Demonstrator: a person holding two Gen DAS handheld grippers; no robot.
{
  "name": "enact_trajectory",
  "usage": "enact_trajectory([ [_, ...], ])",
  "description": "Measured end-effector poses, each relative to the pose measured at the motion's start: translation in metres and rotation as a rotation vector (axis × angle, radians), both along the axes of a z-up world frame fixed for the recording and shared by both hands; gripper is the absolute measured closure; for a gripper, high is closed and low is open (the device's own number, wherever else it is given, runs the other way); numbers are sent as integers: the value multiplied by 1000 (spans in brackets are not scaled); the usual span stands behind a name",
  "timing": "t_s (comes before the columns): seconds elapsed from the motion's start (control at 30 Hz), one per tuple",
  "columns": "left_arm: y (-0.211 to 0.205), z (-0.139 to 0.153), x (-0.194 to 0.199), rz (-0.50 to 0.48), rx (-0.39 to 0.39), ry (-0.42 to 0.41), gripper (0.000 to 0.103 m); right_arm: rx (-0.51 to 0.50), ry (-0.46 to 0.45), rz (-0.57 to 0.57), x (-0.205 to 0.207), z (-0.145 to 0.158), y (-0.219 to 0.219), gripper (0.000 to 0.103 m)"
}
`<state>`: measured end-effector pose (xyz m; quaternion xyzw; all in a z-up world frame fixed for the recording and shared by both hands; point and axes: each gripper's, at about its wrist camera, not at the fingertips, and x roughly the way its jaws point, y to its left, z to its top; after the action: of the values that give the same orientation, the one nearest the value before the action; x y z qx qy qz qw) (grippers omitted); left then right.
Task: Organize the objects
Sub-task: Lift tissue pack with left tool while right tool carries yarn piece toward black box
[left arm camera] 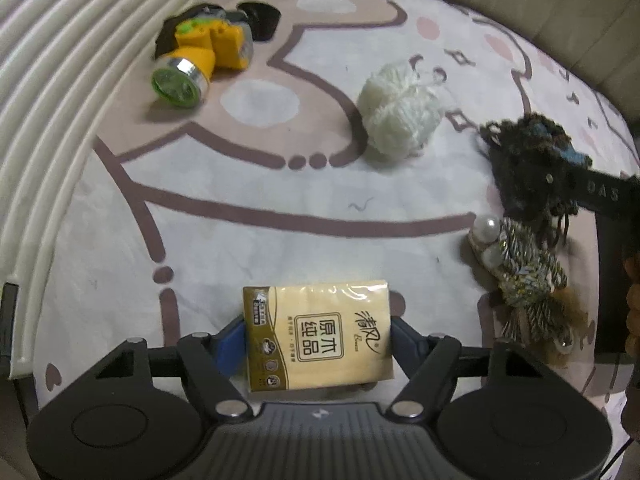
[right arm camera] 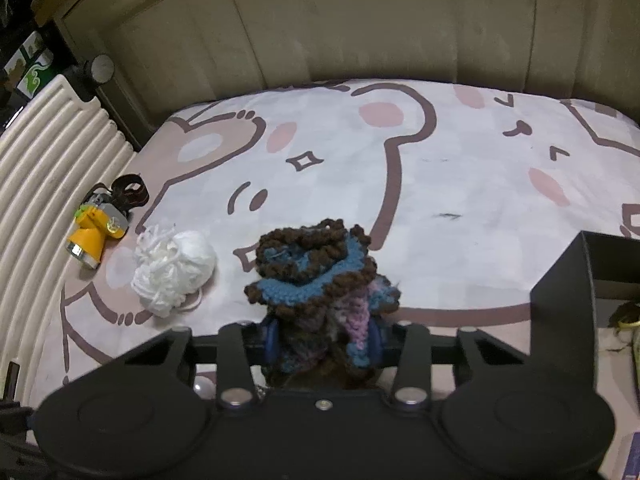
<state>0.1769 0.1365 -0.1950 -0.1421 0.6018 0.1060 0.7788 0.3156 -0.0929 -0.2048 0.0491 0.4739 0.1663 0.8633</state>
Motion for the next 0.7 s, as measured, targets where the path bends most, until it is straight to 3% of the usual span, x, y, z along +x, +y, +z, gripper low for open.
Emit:
enact_trajectory([
  [0.1,4,10,0,19,16,-45,30,29,-19,-15,-3,10,-7,69],
  [0.4,-2,54,-1,41,83,-205,30,99,-82,-26,-21,46,-30,69],
  [0.7,-21,90,-5,41,94,-333,30,161,-135,-41,-46,83,-57,69],
])
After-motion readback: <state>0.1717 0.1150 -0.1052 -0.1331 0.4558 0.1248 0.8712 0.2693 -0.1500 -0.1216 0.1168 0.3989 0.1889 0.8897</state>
